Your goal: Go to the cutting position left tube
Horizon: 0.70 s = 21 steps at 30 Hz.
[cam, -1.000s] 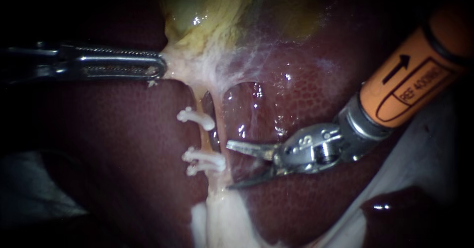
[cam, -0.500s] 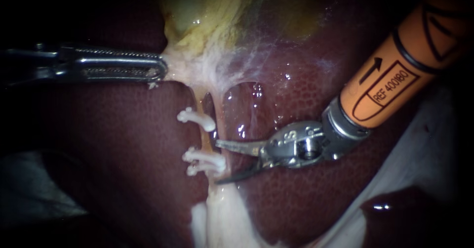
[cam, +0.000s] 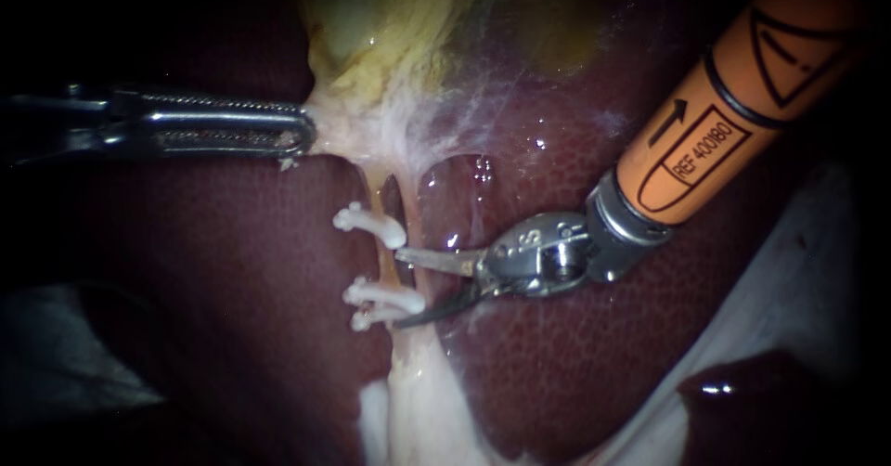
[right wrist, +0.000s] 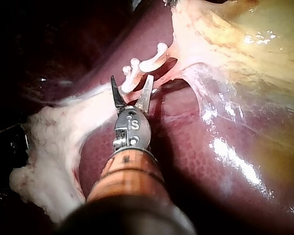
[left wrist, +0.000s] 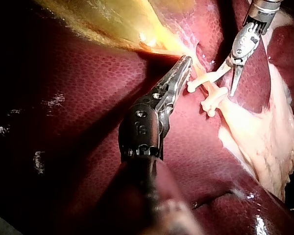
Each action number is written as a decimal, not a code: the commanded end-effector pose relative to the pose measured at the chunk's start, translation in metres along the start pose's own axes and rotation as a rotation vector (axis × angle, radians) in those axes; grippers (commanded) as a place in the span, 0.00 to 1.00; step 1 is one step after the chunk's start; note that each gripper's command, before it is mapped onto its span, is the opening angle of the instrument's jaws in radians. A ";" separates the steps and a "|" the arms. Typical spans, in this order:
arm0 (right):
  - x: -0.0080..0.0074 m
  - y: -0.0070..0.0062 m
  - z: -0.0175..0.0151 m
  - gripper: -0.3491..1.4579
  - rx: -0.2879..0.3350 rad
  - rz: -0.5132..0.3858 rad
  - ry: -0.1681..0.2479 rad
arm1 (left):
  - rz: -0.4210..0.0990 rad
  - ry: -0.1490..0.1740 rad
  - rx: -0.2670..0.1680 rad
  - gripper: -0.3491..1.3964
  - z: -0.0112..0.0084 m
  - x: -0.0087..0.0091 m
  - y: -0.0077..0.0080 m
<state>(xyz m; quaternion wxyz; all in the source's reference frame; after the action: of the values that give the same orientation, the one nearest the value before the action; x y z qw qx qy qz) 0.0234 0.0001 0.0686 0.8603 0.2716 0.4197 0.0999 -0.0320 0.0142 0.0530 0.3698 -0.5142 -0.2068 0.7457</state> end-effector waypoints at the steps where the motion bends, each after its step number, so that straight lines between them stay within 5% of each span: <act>1: 0.0000 0.0001 0.0001 0.97 0.006 0.002 0.006 | 0.000 0.000 0.001 0.00 0.0000 0.0000 0.0000; 16: 0.0003 0.0010 0.0016 0.92 0.165 -0.038 0.119 | 0.000 0.000 0.001 0.00 0.0001 0.0000 0.0001; 21: 0.0007 0.0012 0.0027 0.92 0.175 -0.039 0.131 | 0.000 0.000 0.001 0.00 0.0001 0.0000 0.0001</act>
<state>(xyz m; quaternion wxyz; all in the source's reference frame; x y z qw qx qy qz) 0.0262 0.0003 0.0703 0.8035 0.3313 0.4905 0.0632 -0.0321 0.0142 0.0530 0.3698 -0.5143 -0.2064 0.7457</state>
